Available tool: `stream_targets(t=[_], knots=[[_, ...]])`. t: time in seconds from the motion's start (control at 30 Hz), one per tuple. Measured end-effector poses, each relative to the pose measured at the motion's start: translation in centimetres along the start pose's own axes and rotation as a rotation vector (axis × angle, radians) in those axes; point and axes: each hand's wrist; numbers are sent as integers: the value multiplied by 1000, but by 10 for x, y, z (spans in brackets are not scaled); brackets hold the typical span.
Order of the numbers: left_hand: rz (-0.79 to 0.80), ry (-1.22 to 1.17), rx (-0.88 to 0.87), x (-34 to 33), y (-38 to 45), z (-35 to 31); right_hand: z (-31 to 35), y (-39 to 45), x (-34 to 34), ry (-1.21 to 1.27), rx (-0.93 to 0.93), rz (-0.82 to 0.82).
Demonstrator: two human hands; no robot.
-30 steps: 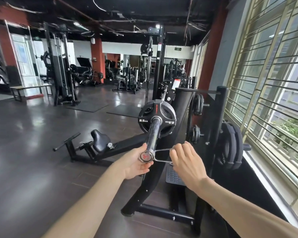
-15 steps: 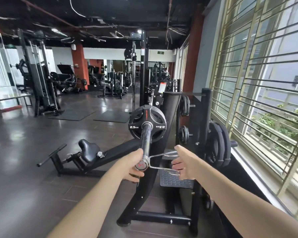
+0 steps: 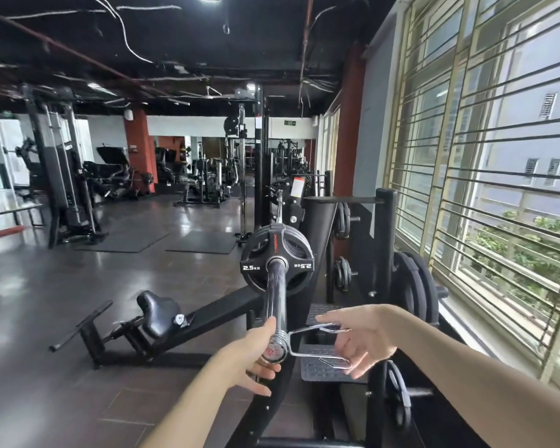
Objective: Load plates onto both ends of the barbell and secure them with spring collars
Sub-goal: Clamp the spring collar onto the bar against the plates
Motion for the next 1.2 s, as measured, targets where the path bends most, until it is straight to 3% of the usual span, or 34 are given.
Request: stream_targets(t=[0.23, 0.53, 0.9, 1.2], knots=[[52, -22, -15, 4, 5, 1, 4, 4, -12, -105, 0, -154], [121, -24, -17, 10, 10, 4, -18, 36, -28, -54, 32, -422], [165, -154, -19, 11, 51, -22, 7, 68, -4, -35, 95, -403], [83, -241, 31, 10, 136, -73, 63, 136, 47, 62, 156, -370]])
Point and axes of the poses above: each hand's wrist, its own y-axis towards the middle knuckle, its own x-axis out of the back of the hand, z = x × y, and after that the axes turned 7 degrees about -z, right-handed
